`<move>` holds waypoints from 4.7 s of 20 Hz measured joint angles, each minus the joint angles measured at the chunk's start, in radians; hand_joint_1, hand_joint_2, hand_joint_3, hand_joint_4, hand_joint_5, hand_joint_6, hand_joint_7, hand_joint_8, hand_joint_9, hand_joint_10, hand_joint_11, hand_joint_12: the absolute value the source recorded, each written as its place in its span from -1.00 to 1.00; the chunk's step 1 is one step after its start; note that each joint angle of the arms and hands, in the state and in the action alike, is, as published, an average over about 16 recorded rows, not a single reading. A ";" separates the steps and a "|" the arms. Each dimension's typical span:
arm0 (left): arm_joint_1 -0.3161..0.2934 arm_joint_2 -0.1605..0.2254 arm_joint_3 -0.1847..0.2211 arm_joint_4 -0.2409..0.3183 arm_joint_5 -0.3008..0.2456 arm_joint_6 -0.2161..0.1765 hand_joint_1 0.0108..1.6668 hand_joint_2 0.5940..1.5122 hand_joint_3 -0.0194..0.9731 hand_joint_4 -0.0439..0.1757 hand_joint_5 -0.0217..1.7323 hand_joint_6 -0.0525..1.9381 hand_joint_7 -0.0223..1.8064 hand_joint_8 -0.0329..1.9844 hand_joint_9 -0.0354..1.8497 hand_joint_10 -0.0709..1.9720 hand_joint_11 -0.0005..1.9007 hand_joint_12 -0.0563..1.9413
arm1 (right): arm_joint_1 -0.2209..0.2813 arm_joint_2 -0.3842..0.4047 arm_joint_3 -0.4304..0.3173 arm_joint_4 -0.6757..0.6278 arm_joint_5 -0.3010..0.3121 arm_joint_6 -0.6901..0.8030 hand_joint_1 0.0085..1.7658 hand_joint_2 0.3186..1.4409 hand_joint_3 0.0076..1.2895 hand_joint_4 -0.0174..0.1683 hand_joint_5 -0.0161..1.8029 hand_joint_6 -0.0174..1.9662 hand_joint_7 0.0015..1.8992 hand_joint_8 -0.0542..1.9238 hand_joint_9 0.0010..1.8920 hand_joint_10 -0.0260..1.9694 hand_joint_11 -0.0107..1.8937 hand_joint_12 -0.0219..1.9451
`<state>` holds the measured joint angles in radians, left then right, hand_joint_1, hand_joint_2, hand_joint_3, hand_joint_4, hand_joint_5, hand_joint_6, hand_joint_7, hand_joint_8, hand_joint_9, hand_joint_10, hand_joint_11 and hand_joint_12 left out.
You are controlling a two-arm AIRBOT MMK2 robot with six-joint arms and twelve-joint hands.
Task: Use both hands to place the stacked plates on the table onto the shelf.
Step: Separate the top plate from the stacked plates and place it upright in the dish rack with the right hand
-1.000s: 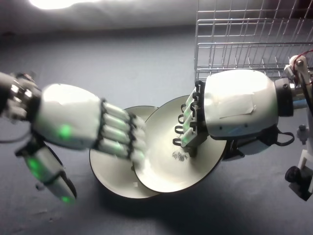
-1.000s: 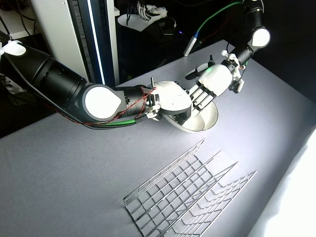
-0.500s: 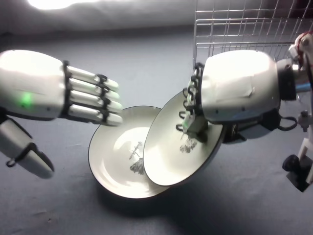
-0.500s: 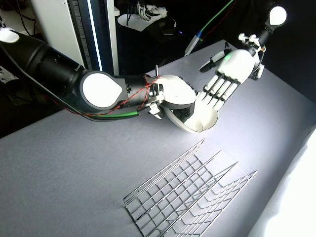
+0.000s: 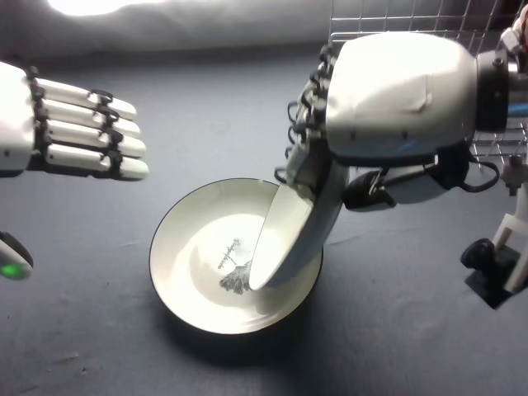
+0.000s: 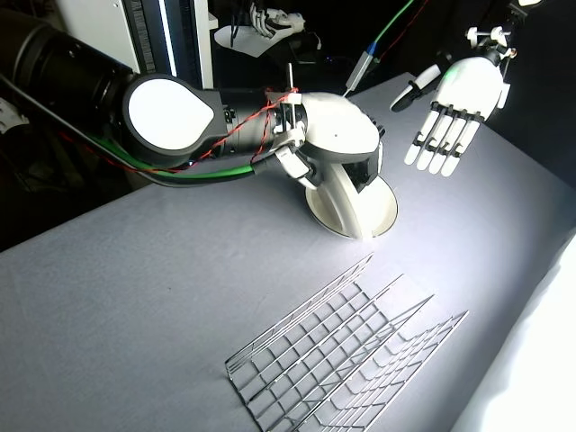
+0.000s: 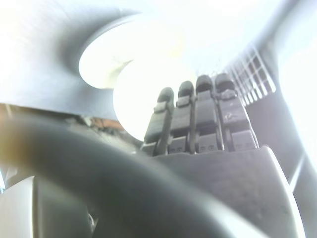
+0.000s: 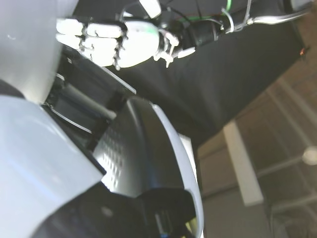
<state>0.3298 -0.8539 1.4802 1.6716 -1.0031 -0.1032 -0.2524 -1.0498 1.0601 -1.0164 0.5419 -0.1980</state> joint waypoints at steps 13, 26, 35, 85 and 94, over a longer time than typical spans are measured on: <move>0.000 0.030 0.046 -0.033 -0.024 0.020 -0.99 0.00 -0.92 -0.61 -0.95 -0.94 -0.96 -0.95 -0.94 -0.91 -0.98 -0.94 | 0.060 0.023 -0.036 0.383 -0.078 0.006 0.55 0.13 -0.99 -0.86 0.13 -0.14 0.24 -0.30 0.12 -0.06 -0.01 0.04; 0.035 -0.001 0.136 -0.053 -0.053 0.051 -0.99 0.00 -0.93 -0.61 -0.96 -0.94 -0.95 -0.95 -0.94 -0.91 -0.98 -0.94 | 0.174 -0.005 0.000 0.743 -0.242 0.028 0.58 0.14 -0.99 -0.89 0.12 -0.14 0.21 -0.24 0.09 -0.06 -0.01 0.05; 0.050 -0.010 0.175 -0.055 -0.070 0.061 -0.99 0.01 -0.93 -0.61 -0.95 -0.94 -0.95 -0.95 -0.94 -0.91 -0.98 -0.94 | 0.250 -0.013 0.039 0.893 -0.370 0.042 0.60 0.16 -0.99 -0.89 0.11 -0.14 0.19 -0.21 0.08 -0.06 -0.01 0.04; -0.013 -0.009 0.167 0.005 -0.101 0.043 -0.99 0.01 -0.93 -0.61 -0.95 -0.94 -0.95 -0.95 -0.94 -0.92 -0.98 -0.94 | 0.105 0.116 0.231 0.924 -0.412 0.063 0.55 0.23 -0.99 -0.90 0.09 -0.10 0.15 -0.19 0.07 -0.04 -0.03 0.06; -0.011 -0.008 0.162 0.008 -0.111 0.041 -0.99 0.01 -0.93 -0.61 -0.95 -0.94 -0.95 -0.95 -0.94 -0.92 -0.98 -0.94 | 0.023 0.143 0.232 0.901 -0.361 0.063 0.43 0.32 -0.99 -0.87 -0.06 -0.47 -0.03 -0.56 -0.08 -0.49 -0.32 0.11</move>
<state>0.3188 -0.8620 1.6427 1.6795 -1.1140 -0.0624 -0.2294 -0.9063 1.2922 -0.1154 0.1812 -0.1353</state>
